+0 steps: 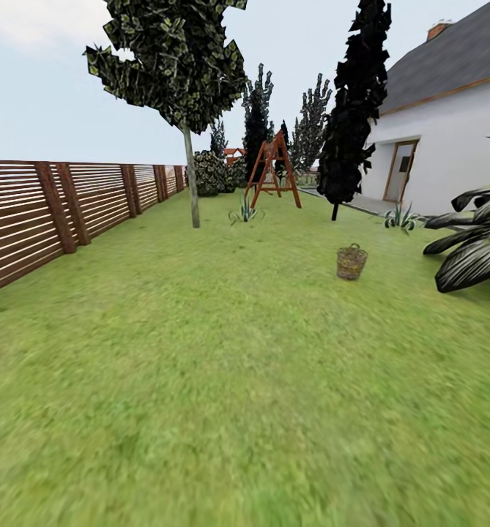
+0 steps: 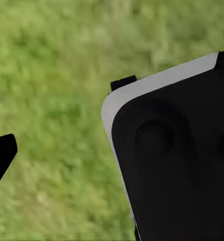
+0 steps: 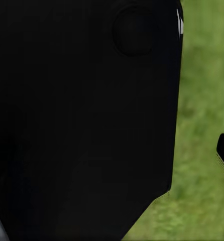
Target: Take the three Easter eggs out of the wicker basket on the lawn in the garden, then place them on the lawn next to a single tree (choose any tree) so that all three eggs are next to the same tree and none are left in the basket.
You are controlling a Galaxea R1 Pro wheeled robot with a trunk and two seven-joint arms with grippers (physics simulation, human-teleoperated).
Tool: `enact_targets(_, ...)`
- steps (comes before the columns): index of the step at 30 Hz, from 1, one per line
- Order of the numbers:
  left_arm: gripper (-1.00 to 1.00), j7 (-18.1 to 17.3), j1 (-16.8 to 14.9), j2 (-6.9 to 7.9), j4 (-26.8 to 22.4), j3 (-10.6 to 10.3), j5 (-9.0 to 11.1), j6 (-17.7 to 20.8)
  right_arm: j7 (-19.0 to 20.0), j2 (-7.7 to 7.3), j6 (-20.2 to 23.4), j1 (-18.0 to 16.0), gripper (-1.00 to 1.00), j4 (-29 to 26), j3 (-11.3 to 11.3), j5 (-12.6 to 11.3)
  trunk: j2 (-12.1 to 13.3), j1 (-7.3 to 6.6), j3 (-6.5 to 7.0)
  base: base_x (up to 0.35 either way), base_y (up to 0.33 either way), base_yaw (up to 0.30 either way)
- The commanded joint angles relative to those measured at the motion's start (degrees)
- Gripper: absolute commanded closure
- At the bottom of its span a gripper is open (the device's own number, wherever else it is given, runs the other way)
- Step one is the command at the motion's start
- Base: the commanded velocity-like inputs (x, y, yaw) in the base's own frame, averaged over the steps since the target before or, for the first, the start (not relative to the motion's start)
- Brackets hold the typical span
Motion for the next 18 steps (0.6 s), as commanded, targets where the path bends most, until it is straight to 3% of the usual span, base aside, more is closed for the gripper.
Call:
enact_targets(1, -1.00, 0.0, 0.0, -0.46, 0.0, -0.3, 0.0, -0.2, 0.0, 0.01, 0.0, 0.0, -1.00, 0.0, -0.3, 0.0, 0.0, 0.03, -0.04, 0.338, 0.000, 0.000)
enact_targets(8, -1.00, 0.1, 0.0, -1.45, 0.0, -0.5, 0.0, -0.1, 0.0, 0.01, 0.0, 0.0, -1.00, 0.0, -0.3, 0.0, 0.0, 0.03, -0.04, 0.338, 0.000, 0.000)
enact_targets(18, -1.00, 0.1, 0.0, -1.40, 0.1, -0.6, 0.1, -0.1, 0.0, 0.01, 0.0, 0.0, -1.00, 0.0, -0.3, 0.0, 0.0, 0.03, -0.04, 0.338, 0.000, 0.000)
